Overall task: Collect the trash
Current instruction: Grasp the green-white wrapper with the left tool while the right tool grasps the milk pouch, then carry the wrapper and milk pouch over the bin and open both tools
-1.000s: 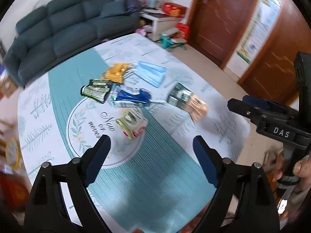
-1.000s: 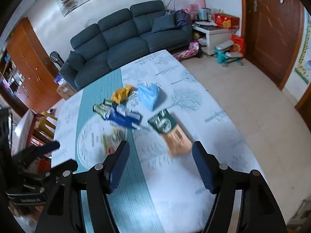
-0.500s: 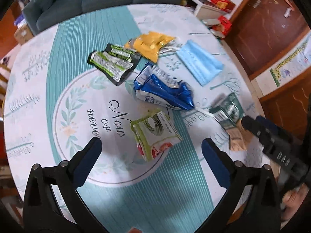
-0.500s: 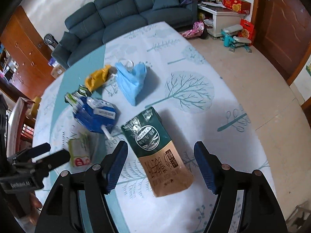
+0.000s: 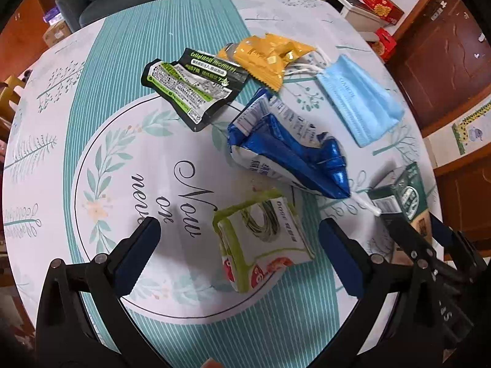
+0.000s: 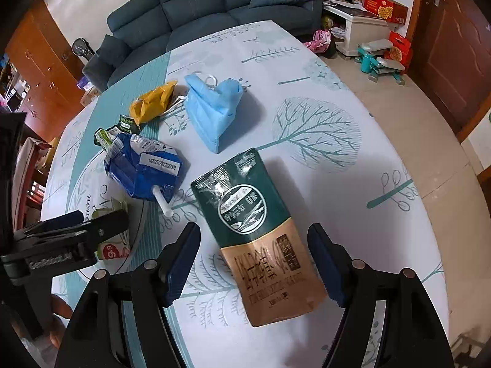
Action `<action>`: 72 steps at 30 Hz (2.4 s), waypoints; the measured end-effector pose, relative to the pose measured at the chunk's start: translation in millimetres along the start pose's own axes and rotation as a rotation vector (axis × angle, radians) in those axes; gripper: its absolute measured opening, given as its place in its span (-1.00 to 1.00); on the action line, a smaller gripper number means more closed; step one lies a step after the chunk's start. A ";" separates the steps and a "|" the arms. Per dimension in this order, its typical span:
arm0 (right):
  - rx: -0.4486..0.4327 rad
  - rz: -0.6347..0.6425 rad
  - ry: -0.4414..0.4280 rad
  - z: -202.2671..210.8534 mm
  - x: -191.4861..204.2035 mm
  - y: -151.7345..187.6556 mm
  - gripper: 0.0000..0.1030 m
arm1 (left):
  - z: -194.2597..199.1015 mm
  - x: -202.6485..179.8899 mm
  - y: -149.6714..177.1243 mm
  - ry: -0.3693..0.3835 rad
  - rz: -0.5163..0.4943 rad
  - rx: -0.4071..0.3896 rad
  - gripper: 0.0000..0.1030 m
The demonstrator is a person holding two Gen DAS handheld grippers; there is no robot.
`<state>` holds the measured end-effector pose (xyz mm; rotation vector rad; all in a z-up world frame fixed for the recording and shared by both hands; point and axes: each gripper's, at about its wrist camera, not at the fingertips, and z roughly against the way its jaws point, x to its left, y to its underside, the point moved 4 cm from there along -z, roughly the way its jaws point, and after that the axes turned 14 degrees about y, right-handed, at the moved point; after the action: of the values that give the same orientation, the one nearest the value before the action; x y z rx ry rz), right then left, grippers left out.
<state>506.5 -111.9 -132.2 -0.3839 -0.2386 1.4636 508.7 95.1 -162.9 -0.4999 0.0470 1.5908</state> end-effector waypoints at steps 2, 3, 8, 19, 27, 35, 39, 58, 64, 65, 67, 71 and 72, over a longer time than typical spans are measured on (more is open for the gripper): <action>0.002 0.001 0.000 -1.7 1.5 0.1 0.40 | -3.4 2.0 0.2 -0.010 0.008 0.011 0.97; 0.007 0.001 0.000 -0.7 3.0 1.5 0.36 | -6.3 2.8 -0.3 -0.010 0.011 0.018 0.97; 0.019 0.031 0.019 -0.7 7.0 11.6 -0.14 | -8.6 6.0 1.5 -0.038 0.020 0.022 0.39; -0.114 -0.070 -0.055 67.7 -1.1 39.9 -0.17 | 34.3 -11.2 21.4 0.046 -0.097 -0.021 -0.75; -0.241 -0.127 -0.078 159.4 -18.1 90.4 -0.17 | 112.4 -46.0 70.3 0.182 -0.260 -0.054 -0.75; -0.343 -0.250 -0.049 240.7 -52.8 170.0 -0.17 | 191.9 -95.9 133.9 0.302 -0.454 -0.155 -0.75; -0.319 -0.296 -0.005 254.2 -66.9 220.2 -0.17 | 198.3 -123.4 177.0 0.364 -0.550 -0.124 -0.75; 0.141 -0.731 0.037 94.2 -155.4 496.0 -0.17 | 39.8 -198.9 398.7 0.376 -0.875 0.331 -0.75; 0.330 -0.902 -0.001 17.0 -174.8 566.9 -0.17 | -38.4 -194.6 432.6 0.375 -0.864 0.494 -0.75; 0.361 -0.928 -0.009 5.1 -178.1 573.9 -0.17 | -49.7 -193.7 437.7 0.375 -0.862 0.515 -0.75; 0.407 -0.942 -0.003 -12.0 -183.2 584.4 -0.17 | -70.6 -191.6 444.1 0.365 -0.867 0.543 -0.75; 0.476 -0.957 0.010 -52.5 -186.6 587.8 -0.17 | -113.4 -189.4 447.8 0.340 -0.848 0.602 -0.75; 0.488 -0.956 0.006 -62.7 -185.2 584.7 -0.17 | -124.1 -189.3 449.5 0.330 -0.841 0.619 -0.75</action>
<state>-24.0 -266.0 -406.0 0.1324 -0.0323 0.5382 113.1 -166.8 -330.8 -0.2284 0.4986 0.6031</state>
